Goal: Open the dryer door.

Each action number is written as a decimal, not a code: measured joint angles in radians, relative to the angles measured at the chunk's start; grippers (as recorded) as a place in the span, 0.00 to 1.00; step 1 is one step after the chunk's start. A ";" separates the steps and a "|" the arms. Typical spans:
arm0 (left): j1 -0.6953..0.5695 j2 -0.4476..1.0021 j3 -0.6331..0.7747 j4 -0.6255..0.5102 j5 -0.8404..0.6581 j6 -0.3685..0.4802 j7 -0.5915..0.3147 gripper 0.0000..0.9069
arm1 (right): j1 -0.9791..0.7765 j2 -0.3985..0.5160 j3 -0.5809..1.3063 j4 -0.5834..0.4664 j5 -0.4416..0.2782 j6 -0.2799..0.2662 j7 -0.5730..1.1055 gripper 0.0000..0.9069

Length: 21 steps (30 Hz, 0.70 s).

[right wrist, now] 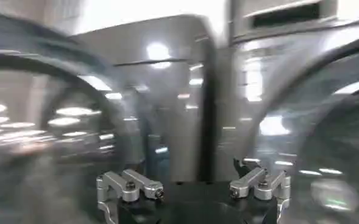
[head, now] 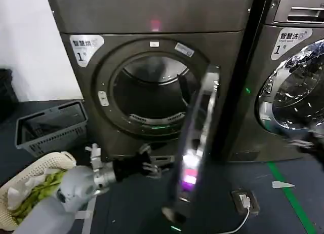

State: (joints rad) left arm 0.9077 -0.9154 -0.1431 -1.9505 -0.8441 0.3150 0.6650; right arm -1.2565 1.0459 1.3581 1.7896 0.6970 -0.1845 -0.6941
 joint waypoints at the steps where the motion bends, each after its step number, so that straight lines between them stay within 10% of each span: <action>1: -0.011 -0.004 0.021 -0.001 0.000 0.002 -0.009 1.00 | -0.021 0.006 0.037 0.014 0.000 0.000 0.052 1.00; 21: -0.304 -0.221 0.443 0.186 0.115 -0.130 -0.062 1.00 | -0.251 -0.013 0.547 -0.002 -0.149 -0.083 0.579 1.00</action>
State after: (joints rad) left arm 0.6041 -1.1361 0.3000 -1.7649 -0.7291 0.1845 0.6032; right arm -1.5071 1.0326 1.9052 1.7880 0.5483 -0.2674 -0.1152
